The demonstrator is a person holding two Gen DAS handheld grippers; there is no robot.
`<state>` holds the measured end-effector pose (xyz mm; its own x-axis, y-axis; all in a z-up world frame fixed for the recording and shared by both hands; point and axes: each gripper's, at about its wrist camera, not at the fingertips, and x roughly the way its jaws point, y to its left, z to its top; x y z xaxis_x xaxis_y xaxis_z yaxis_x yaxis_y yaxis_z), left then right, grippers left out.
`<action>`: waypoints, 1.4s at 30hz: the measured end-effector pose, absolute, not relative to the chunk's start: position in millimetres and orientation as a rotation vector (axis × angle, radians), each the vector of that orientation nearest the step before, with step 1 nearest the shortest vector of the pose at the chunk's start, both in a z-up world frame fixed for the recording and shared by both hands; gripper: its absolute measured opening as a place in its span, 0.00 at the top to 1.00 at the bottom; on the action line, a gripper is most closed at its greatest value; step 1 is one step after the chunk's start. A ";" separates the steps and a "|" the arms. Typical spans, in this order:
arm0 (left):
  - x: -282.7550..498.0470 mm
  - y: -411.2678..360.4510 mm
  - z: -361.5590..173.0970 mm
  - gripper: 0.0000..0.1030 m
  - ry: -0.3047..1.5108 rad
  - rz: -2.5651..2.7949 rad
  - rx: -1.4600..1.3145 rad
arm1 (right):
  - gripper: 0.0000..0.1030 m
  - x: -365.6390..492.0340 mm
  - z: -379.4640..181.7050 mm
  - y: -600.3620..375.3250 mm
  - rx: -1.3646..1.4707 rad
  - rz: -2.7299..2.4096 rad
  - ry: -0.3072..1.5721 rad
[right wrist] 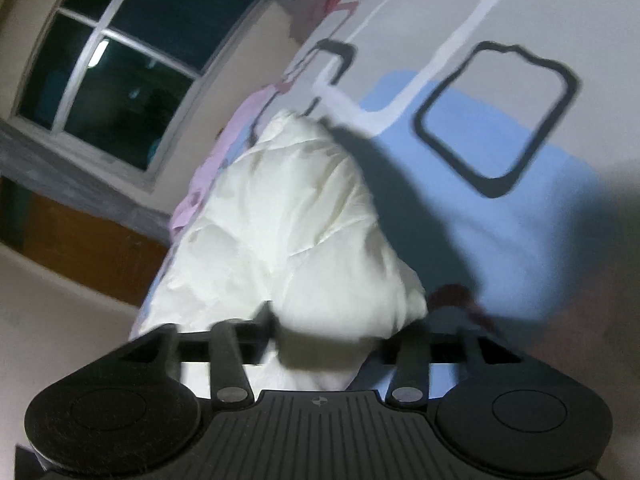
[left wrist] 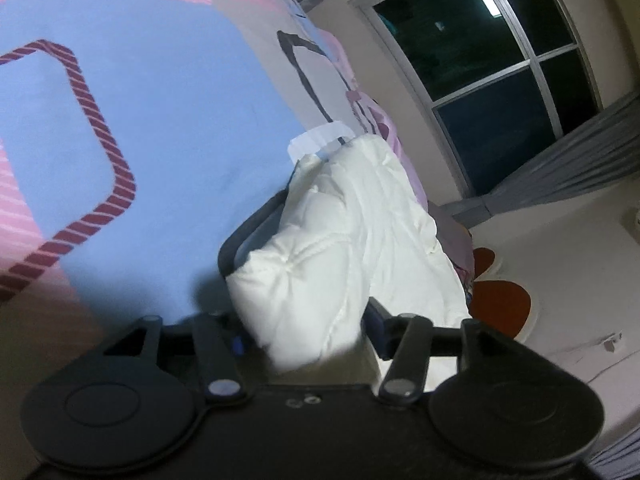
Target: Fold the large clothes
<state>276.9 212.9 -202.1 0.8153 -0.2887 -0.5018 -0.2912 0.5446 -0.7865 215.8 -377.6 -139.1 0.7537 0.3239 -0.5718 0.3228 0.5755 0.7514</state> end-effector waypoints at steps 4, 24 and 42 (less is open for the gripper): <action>261.0 217.6 -193.7 0.31 0.639 0.027 -0.991 | 0.18 196.2 -131.5 -401.3 1.009 -0.051 0.661; 284.4 206.3 -201.0 0.59 0.682 -0.024 -1.048 | 0.98 290.2 -50.6 -192.9 0.444 0.335 0.703; 285.0 188.4 -154.0 0.76 0.641 -0.102 -0.812 | 1.00 298.1 -100.7 -160.7 0.355 0.307 0.903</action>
<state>285.0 188.4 -154.0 0.8077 -0.3219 -0.4940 -0.1534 0.6942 -0.7032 298.1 -160.7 -100.7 0.5830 0.4034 -0.7052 -0.1098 0.8992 0.4235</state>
